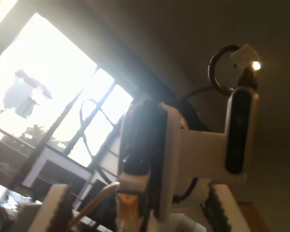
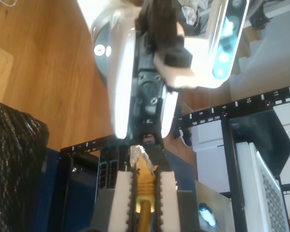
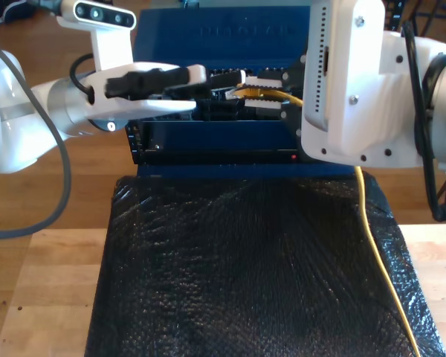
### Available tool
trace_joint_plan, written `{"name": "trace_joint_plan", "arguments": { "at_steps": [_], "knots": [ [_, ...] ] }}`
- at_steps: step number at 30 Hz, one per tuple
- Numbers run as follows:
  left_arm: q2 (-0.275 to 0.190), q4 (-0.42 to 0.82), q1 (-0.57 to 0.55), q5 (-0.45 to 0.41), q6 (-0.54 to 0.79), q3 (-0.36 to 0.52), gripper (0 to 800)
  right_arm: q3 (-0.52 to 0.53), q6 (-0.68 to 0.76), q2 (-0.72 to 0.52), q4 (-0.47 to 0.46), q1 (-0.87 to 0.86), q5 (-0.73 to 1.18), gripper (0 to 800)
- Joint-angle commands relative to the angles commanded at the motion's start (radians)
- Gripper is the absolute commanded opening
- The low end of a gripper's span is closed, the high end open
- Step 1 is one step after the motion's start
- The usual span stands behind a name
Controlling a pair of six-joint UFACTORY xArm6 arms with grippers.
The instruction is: Grab the cable and plug it in
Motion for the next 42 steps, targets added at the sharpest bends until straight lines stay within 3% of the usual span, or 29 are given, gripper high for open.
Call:
{"name": "trace_joint_plan", "arguments": {
  "at_steps": [3,8,18,22,37,42],
  "knots": [
    [-0.006,0.015,0.018,-0.072,0.005,-0.005,790,-0.011,0.051,0.023,-0.003,-0.005,0.000,3],
    [-0.012,0.147,0.043,-0.180,0.012,-0.009,793,-0.034,0.068,0.072,-0.005,-0.018,0.000,3],
    [-0.078,0.397,0.101,-0.336,0.031,-0.103,795,-0.091,0.092,0.155,-0.008,-0.025,0.037,3],
    [-0.103,0.520,0.112,-0.367,0.061,-0.138,795,-0.110,0.180,0.195,-0.017,-0.044,0.100,3],
    [-0.183,0.833,0.158,-0.425,0.161,-0.190,799,-0.190,0.245,0.315,-0.018,-0.304,0.405,2],
    [-0.213,0.902,0.158,-0.437,0.230,-0.192,800,-0.250,0.311,0.362,-0.089,-0.361,0.496,2]
  ]
}}
